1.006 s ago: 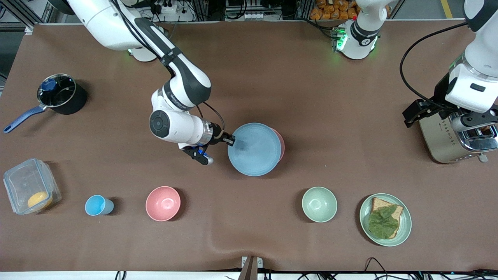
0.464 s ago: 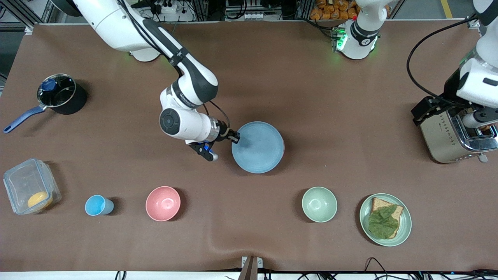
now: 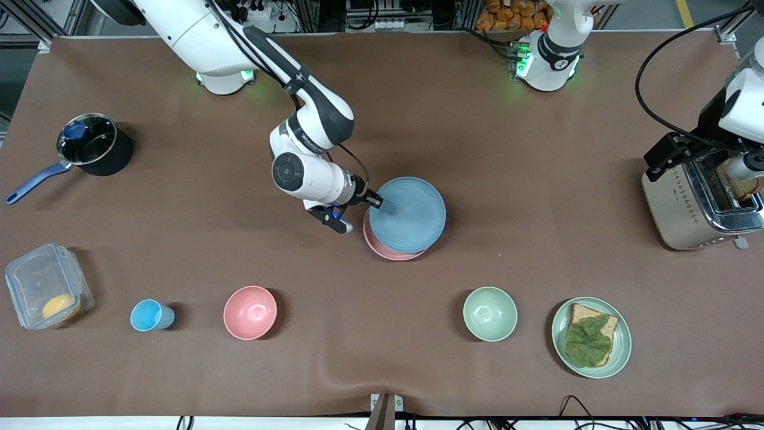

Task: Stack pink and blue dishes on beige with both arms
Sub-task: 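Push the blue plate onto the pink plate with the right gripper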

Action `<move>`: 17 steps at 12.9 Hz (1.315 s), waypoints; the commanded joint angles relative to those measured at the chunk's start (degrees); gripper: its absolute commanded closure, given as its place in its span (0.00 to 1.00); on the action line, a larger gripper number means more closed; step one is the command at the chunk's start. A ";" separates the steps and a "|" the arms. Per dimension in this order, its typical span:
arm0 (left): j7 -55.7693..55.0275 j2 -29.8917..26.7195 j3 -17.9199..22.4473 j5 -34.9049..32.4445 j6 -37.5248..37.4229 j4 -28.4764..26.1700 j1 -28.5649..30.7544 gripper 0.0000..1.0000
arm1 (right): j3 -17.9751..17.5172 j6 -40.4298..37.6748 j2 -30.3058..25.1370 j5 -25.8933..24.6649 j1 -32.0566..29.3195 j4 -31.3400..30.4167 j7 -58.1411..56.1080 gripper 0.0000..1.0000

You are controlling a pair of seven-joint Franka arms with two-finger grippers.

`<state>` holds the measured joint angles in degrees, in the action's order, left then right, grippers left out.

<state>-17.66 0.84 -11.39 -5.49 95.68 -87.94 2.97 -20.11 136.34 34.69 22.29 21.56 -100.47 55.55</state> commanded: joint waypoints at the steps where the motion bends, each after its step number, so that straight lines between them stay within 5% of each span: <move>1: 0.88 -1.02 0.93 1.01 -0.14 -1.09 -0.77 0.00 | 3.49 0.86 -0.32 0.65 2.88 -1.56 0.35 1.00; 5: 0.79 -0.75 0.40 3.29 0.04 -0.92 0.02 0.00 | 3.85 0.60 -0.14 0.74 2.18 -1.84 0.44 1.00; 6: 0.88 -0.67 0.40 4.17 0.04 -0.83 -0.07 0.00 | 3.85 -0.10 -0.23 0.91 1.48 -1.66 0.53 0.56; 7: 0.88 -0.49 0.40 4.70 0.30 -0.74 -0.07 0.00 | 3.76 -0.28 -0.84 1.18 0.25 -1.66 0.88 0.01; 12: 5.27 0.82 0.49 4.53 -0.05 -0.65 0.02 0.00 | 3.94 -17.84 -10.58 0.04 -9.76 -3.13 -12.43 0.00; 17: 5.27 1.27 0.40 3.82 -4.27 -0.39 -0.51 0.00 | 4.03 -17.86 -18.33 -9.09 -17.41 -12.72 -28.19 0.00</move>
<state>-13.52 2.25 -11.20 -2.10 92.93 -88.66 2.86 -15.25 117.47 20.37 16.09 6.89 -108.23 31.32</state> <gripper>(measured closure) 0.000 0.000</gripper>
